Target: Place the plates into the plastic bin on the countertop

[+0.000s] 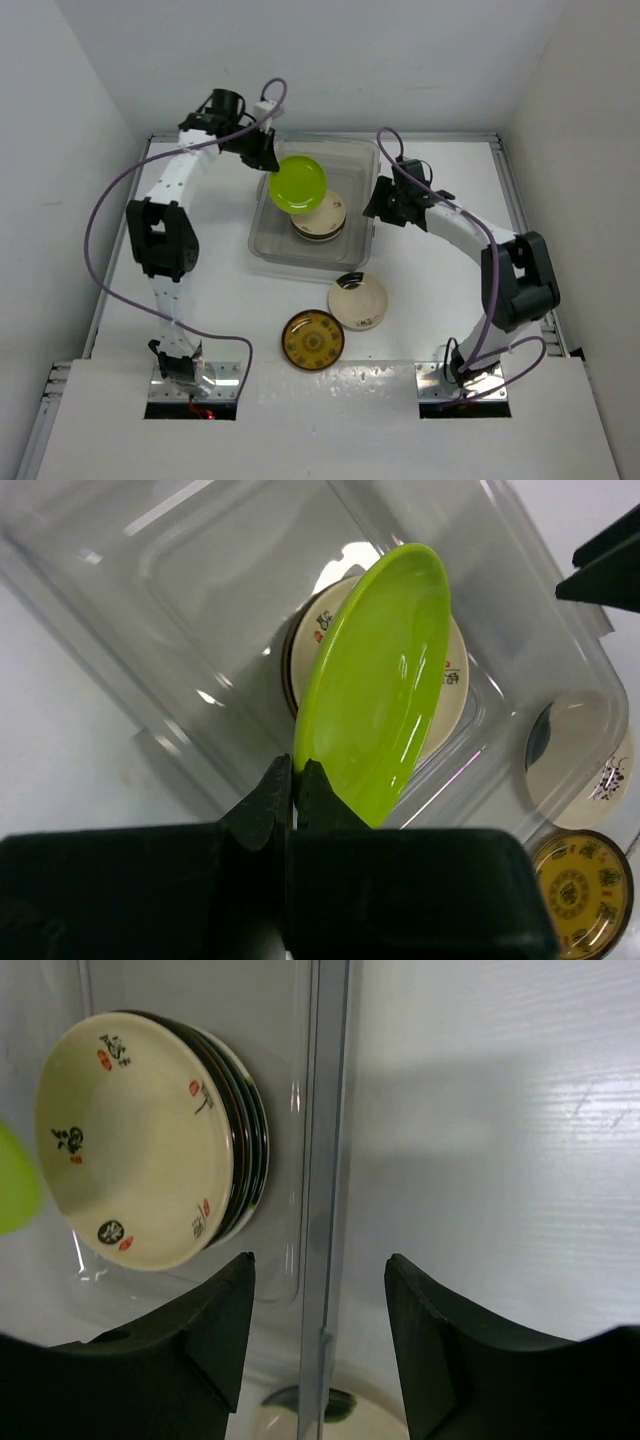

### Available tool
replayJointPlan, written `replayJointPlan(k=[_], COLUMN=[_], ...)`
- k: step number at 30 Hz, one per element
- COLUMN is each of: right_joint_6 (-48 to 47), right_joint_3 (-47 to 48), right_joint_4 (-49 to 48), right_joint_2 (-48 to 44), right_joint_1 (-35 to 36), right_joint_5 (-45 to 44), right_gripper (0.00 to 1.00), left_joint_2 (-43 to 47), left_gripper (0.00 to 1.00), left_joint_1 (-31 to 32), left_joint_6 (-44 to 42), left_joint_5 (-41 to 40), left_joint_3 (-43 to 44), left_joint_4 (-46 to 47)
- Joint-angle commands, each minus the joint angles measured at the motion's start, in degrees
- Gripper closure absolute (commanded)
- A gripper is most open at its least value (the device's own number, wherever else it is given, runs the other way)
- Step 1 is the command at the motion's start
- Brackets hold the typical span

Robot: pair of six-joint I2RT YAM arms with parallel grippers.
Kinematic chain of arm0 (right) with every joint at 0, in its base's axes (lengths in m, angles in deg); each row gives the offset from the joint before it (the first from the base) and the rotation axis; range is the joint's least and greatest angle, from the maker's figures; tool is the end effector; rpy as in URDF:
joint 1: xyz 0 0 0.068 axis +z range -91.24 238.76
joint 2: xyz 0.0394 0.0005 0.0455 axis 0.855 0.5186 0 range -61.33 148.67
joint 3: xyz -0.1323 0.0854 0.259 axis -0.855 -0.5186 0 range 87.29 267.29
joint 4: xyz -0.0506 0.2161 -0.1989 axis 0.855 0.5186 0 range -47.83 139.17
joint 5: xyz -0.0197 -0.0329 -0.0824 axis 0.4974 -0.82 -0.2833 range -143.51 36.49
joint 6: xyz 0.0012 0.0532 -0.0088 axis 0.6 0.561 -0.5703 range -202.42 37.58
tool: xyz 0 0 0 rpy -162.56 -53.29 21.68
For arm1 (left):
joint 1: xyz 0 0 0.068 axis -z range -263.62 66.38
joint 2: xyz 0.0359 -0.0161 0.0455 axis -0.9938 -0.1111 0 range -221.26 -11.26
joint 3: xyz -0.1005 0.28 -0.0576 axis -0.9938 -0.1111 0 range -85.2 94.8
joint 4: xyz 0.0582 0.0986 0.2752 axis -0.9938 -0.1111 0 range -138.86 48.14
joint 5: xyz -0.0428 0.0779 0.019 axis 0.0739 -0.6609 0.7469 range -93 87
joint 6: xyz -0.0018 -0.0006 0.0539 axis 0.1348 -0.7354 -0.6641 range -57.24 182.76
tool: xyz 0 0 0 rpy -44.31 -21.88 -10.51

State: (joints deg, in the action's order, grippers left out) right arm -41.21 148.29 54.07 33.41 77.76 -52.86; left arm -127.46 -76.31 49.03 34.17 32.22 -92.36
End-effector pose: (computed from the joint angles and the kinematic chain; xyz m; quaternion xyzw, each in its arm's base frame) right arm 0.3688 0.1274 0.2216 0.1763 0.9091 0.1938 0.3239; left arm 0.4927 -0.0849 0.3667 0.2713 0.8535 -0.2798 0.3460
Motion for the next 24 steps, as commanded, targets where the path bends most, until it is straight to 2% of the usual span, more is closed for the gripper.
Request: replayJointPlan(k=[1,4,7,9,13,14,15,17,18,21,24], right_joint_6=[-0.2,-0.3,-0.6,-1.7,-4.9,-5.3,-5.7,-7.4,-7.8,-10.4,-11.6], right_joint_3=[4.4,6.6,8.0,9.5,13.5,14.1,14.8,17.7,19.3,23.8,28.8], right_joint_4=[-1.7,-1.2,-0.9,-0.6,0.8,0.8,1.1,1.8,2.0,2.7,4.9], right_joint_2=[3.5,7.3,9.4,10.1,13.7,13.7,15.0,16.0,17.0,18.9,22.1], right_joint_1=[0.1,0.4,0.8,0.8,0.9,0.7,0.7,0.1,0.2,-0.4,-0.6], right_joint_5=[-1.4,-2.1,-3.2,-4.1,-5.7,-5.7,-5.8,-6.0,-6.0,-6.0,-6.2], right_gripper=[0.47,0.5,0.53,0.58,0.7,0.7,0.76,0.82,0.89,0.97,0.98], left_joint_2=[-4.6,-8.1,-10.3,-11.1,-11.1,-11.1,-10.4,-9.5,-8.4,-6.3,-4.4], left_gripper=[1.0,1.0,1.0,0.91,0.61,0.61,0.54,0.49,0.43,0.36,0.32], left_joint_1=[2.8,5.9,6.5,7.0,7.6,8.2,8.2,8.2,8.2,8.2,7.1], left_joint_6=[5.6,6.3,6.3,6.8,5.3,5.3,4.7,4.7,4.2,3.6,3.6], left_joint_5=[-0.1,-3.2,-5.1,-5.8,-9.1,-9.9,-10.5,-11.8,-11.9,-13.6,-13.6], left_joint_3=[-0.2,-0.2,0.4,0.4,-0.9,-0.9,-1.8,-1.8,-1.8,-0.9,1.4], left_joint_4=[3.1,5.9,6.6,6.6,6.6,6.6,6.6,6.6,6.6,6.6,5.7])
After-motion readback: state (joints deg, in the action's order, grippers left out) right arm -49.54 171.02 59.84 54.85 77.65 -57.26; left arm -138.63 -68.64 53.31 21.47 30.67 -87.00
